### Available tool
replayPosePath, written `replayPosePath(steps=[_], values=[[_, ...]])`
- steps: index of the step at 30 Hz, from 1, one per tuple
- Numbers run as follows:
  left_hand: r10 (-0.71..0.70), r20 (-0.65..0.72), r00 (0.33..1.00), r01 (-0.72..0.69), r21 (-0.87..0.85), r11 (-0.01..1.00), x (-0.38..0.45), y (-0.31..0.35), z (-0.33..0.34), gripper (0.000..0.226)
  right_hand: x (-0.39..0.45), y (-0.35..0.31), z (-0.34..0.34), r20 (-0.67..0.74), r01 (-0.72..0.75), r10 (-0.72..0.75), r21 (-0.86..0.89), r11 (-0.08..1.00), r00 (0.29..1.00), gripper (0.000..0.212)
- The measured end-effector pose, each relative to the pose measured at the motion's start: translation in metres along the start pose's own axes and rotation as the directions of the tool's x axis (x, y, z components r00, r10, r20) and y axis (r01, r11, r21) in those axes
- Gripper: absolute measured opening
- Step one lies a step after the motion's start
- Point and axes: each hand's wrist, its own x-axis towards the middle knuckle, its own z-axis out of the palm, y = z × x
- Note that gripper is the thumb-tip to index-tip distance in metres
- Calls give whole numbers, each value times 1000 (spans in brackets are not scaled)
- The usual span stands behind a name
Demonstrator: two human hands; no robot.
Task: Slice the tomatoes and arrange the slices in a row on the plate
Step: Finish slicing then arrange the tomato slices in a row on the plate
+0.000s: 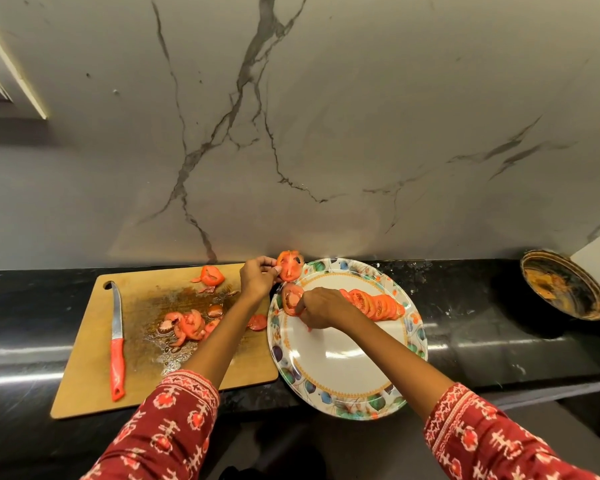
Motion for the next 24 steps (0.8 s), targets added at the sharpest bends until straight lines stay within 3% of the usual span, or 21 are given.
replayPosePath(steps=[7,11,16,20,24], values=[[157,-101,982,-140,164,977,-2,7,1,11,-2,2,4,22,-1,0,49,999,1000,32],[233,-10,972,-226,200,953,-3,19,-4,9,-5,5,6,22,17,-20,109,994,1000,31],[6,79,997,-16,132,991,-11,8,-8,5,-11,21,-9,-103,33,-4,279,960,995,30],[-171,73,983,151,218,964,-24,0,-9,5,-13,47,-17,-250,-30,130,367,930,960,26],[-214,77,974,175,345,922,-32,-7,-4,10,-12,54,-12,-315,-42,191,424,905,930,20]])
